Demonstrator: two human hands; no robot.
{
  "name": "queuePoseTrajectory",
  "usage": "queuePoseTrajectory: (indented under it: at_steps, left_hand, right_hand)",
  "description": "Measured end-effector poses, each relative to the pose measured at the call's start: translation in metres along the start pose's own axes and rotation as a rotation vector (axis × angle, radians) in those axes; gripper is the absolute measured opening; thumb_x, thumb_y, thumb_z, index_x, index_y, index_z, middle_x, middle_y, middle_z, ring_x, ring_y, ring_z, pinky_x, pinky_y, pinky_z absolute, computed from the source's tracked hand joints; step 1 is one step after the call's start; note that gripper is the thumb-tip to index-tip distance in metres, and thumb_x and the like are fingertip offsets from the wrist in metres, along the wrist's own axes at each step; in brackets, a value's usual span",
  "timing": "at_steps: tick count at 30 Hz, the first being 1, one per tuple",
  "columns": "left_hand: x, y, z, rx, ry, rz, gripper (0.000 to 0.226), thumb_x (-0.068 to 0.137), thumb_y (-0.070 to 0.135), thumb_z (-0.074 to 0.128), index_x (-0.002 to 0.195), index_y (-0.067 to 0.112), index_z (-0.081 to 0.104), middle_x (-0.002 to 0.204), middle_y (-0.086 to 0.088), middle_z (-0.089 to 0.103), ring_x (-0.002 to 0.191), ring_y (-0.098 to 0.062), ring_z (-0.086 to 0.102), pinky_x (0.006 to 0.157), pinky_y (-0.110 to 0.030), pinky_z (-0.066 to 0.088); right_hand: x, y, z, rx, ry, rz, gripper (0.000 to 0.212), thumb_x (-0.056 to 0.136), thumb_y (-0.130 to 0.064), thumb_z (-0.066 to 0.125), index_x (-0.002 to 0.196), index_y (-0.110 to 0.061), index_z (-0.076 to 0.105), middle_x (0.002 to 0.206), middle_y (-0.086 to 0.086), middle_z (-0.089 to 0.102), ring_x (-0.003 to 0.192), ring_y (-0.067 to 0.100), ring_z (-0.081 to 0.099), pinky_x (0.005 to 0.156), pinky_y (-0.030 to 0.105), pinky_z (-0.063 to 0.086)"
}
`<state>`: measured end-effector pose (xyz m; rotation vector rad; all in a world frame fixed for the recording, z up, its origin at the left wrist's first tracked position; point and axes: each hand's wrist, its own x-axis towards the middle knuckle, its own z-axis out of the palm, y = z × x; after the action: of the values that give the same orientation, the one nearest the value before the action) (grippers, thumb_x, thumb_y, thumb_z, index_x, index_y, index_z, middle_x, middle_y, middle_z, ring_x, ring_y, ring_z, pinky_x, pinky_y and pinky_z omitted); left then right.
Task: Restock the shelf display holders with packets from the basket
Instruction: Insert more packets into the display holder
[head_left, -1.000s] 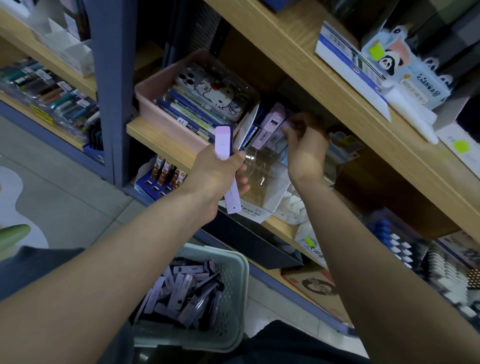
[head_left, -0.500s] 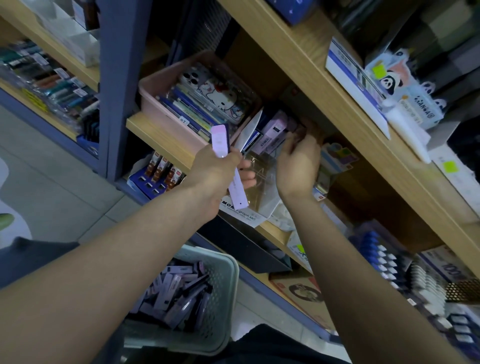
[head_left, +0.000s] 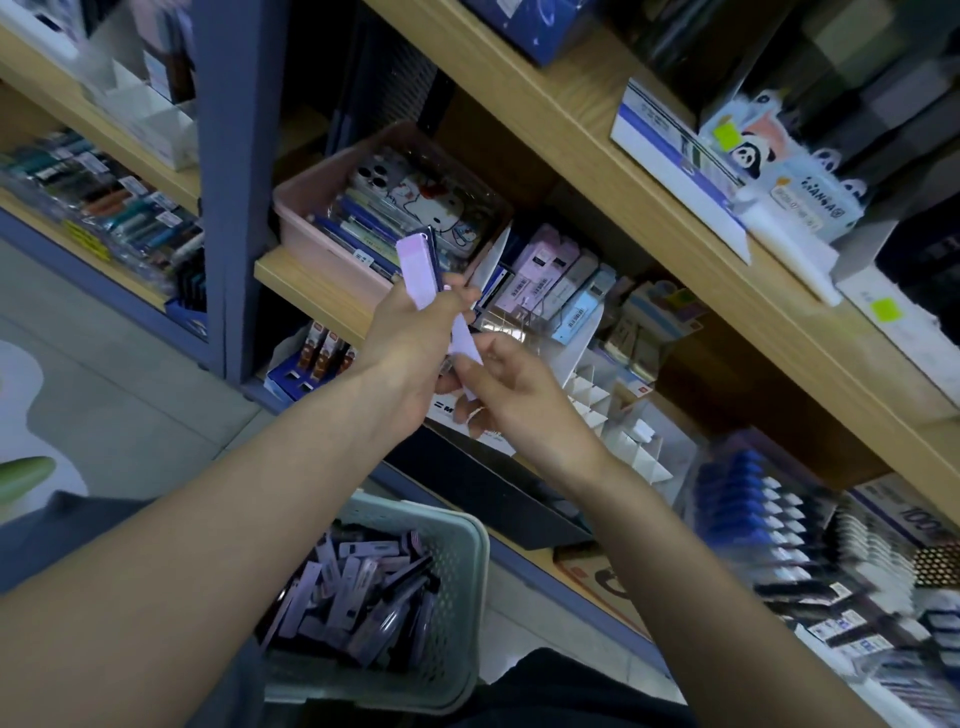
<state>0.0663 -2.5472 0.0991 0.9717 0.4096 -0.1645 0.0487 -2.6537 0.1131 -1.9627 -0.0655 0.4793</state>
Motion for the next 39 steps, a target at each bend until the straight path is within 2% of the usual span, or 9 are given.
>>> queuePoseTrajectory:
  at_steps: [4, 7, 10, 15, 20, 26, 32, 35, 39]
  left_hand:
    - [-0.001, -0.004, -0.002, 0.079, -0.013, -0.003, 0.02, 0.097, 0.017, 0.05, 0.116, 0.014, 0.053, 0.105, -0.009, 0.061, 0.09, -0.019, 0.063, 0.074, -0.026, 0.056]
    - [-0.002, -0.004, -0.002, 0.068, -0.007, -0.017, 0.019, 0.095, 0.016, 0.053, 0.112, 0.008, 0.055, 0.09, -0.009, 0.06, 0.07, -0.014, 0.062, 0.061, -0.02, 0.057]
    - [-0.005, -0.002, -0.003, 0.07, -0.034, -0.027, 0.016, 0.094, 0.016, 0.055, 0.106, 0.005, 0.058, 0.081, -0.009, 0.061, 0.058, -0.01, 0.062, 0.059, -0.019, 0.056]
    - [-0.007, -0.003, -0.001, 0.12, -0.058, -0.031, 0.009, 0.094, 0.014, 0.054, 0.097, 0.008, 0.06, 0.074, -0.005, 0.065, 0.054, -0.008, 0.063, 0.059, -0.019, 0.056]
    - [-0.006, -0.008, 0.0, 0.24, -0.068, 0.019, 0.013, 0.095, 0.006, 0.051, 0.089, 0.013, 0.06, 0.073, -0.006, 0.065, 0.052, -0.007, 0.061, 0.058, -0.019, 0.056]
    - [-0.003, -0.01, -0.001, 0.302, -0.085, 0.054, 0.012, 0.094, 0.005, 0.051, 0.088, 0.013, 0.057, 0.072, -0.005, 0.062, 0.051, -0.008, 0.059, 0.057, -0.02, 0.056]
    - [-0.007, -0.008, -0.003, 0.152, -0.159, -0.039, 0.014, 0.094, 0.018, 0.053, 0.102, 0.01, 0.06, 0.091, -0.011, 0.07, 0.073, -0.017, 0.07, 0.064, -0.021, 0.057]
    - [-0.006, -0.005, -0.005, 0.154, -0.09, -0.037, 0.014, 0.093, 0.014, 0.054, 0.101, 0.006, 0.062, 0.086, -0.009, 0.07, 0.064, -0.011, 0.068, 0.06, -0.019, 0.056]
    - [0.001, -0.004, -0.011, 0.284, 0.008, 0.038, 0.007, 0.093, 0.013, 0.056, 0.097, 0.013, 0.063, 0.089, -0.012, 0.068, 0.073, -0.02, 0.061, 0.075, -0.033, 0.055]
  right_hand:
    - [-0.001, 0.013, -0.017, -0.188, 0.25, -0.171, 0.03, 0.099, -0.009, 0.043, 0.123, -0.018, 0.058, 0.096, -0.007, 0.062, 0.075, -0.008, 0.054, 0.067, 0.011, 0.043]
    - [-0.007, 0.02, -0.027, -0.23, 0.299, -0.181, 0.033, 0.098, -0.013, 0.046, 0.126, -0.026, 0.057, 0.11, -0.012, 0.059, 0.091, -0.007, 0.054, 0.086, 0.02, 0.046]
    - [-0.013, 0.023, -0.029, -0.285, 0.297, -0.2, 0.033, 0.098, -0.017, 0.047, 0.128, -0.024, 0.056, 0.112, -0.001, 0.056, 0.101, -0.002, 0.053, 0.095, 0.021, 0.043]
    - [-0.018, 0.029, -0.03, -0.271, 0.322, -0.213, 0.034, 0.096, -0.015, 0.049, 0.129, -0.02, 0.055, 0.11, 0.007, 0.054, 0.088, -0.013, 0.047, 0.083, 0.001, 0.033]
    - [-0.018, 0.029, -0.027, -0.118, 0.339, -0.181, 0.031, 0.089, -0.006, 0.06, 0.115, -0.023, 0.061, 0.11, 0.001, 0.062, 0.095, 0.003, 0.058, 0.089, 0.021, 0.046]
    - [-0.016, 0.021, -0.032, 0.485, 0.353, -0.056, 0.014, 0.09, -0.008, 0.057, 0.103, -0.012, 0.062, 0.081, -0.001, 0.067, 0.07, 0.004, 0.063, 0.074, 0.017, 0.053]
    - [-0.011, 0.023, -0.03, 0.02, 0.458, -0.38, 0.022, 0.087, -0.003, 0.062, 0.091, -0.024, 0.067, 0.091, -0.002, 0.067, 0.087, 0.011, 0.064, 0.082, 0.027, 0.053]
    - [-0.01, 0.027, -0.019, -0.282, 0.369, -0.542, 0.021, 0.084, -0.001, 0.064, 0.097, -0.016, 0.07, 0.101, -0.007, 0.061, 0.099, 0.004, 0.058, 0.086, 0.019, 0.049]
    - [-0.009, 0.027, -0.012, -0.243, 0.203, -0.485, 0.032, 0.083, 0.013, 0.06, 0.104, -0.01, 0.066, 0.11, -0.007, 0.055, 0.101, 0.002, 0.058, 0.087, 0.017, 0.049]
